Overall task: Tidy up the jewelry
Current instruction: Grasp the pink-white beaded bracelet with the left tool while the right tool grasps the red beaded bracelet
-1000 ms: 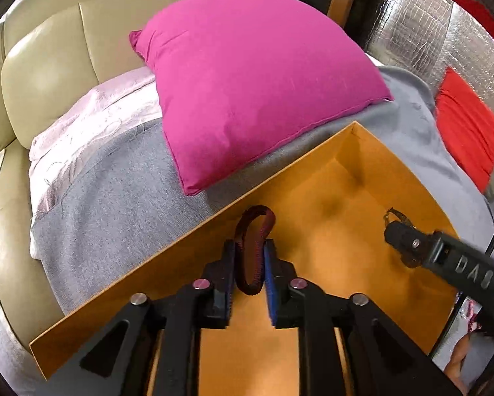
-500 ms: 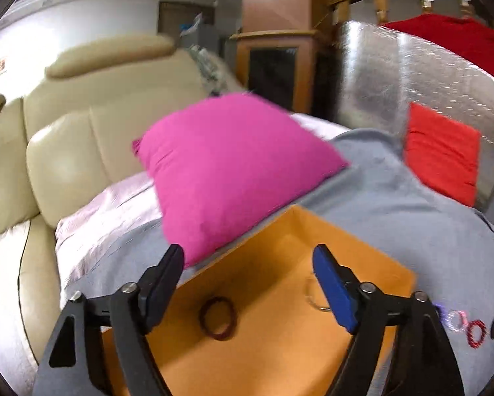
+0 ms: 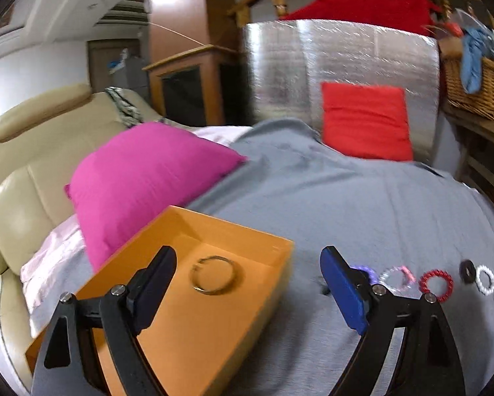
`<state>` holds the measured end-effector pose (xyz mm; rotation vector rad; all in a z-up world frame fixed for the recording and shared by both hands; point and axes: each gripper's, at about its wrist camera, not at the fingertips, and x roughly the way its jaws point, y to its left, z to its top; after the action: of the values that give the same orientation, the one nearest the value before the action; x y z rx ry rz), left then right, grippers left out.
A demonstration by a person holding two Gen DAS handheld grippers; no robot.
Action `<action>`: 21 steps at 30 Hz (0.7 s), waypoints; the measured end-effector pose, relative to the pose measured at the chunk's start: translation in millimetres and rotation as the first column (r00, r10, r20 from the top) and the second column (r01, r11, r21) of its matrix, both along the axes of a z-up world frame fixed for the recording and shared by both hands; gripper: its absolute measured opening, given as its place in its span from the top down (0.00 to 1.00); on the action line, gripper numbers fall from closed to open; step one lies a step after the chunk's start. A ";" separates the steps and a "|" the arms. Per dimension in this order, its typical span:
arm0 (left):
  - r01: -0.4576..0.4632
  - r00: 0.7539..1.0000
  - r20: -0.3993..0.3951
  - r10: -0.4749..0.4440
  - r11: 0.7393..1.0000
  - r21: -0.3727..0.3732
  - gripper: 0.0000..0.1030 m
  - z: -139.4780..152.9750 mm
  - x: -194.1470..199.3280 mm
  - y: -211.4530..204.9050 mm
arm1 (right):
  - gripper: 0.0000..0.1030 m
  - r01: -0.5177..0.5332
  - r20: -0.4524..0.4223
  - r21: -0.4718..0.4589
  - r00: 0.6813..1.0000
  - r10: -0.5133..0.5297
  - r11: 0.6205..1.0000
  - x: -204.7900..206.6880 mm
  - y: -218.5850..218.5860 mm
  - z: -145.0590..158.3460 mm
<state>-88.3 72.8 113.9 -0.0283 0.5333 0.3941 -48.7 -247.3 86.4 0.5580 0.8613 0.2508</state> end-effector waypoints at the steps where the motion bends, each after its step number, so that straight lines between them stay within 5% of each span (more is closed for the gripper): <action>1: 0.012 1.000 -0.004 -0.012 1.000 0.008 0.14 -2.0 3.5 -3.8 | 0.55 -0.009 -0.017 -0.003 1.000 0.009 1.000 7.3 3.9 -6.5; 10: 0.146 0.985 -0.104 -0.140 0.988 0.055 0.14 -27.8 35.3 -34.9 | 0.53 -0.021 -0.077 -0.186 0.997 0.007 0.982 65.3 43.6 -52.8; 12: 0.183 0.978 -0.114 -0.175 0.981 0.067 0.14 -32.3 39.9 -45.6 | 0.63 -0.022 -0.061 -0.246 0.998 0.007 0.969 69.8 52.8 -57.3; 13: 0.207 0.973 -0.120 -0.198 0.976 0.066 0.14 -34.7 42.1 -51.3 | 0.81 -0.014 -0.035 -0.303 0.999 0.003 0.953 70.6 57.9 -57.8; 14: 0.232 0.967 -0.123 -0.224 0.971 0.061 0.14 -36.8 43.7 -56.9 | 0.90 -0.024 -0.036 -0.341 0.999 0.012 0.940 71.5 60.7 -57.8; 21: 0.383 0.921 -0.100 -0.377 0.923 0.042 0.14 -43.0 62.1 -96.9 | 0.90 -0.034 -0.036 -0.283 0.999 0.025 0.959 53.5 33.2 -40.3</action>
<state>-26.2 -24.2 70.9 0.1513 0.6012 0.0298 4.9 -214.1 46.1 0.2821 0.9187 0.1421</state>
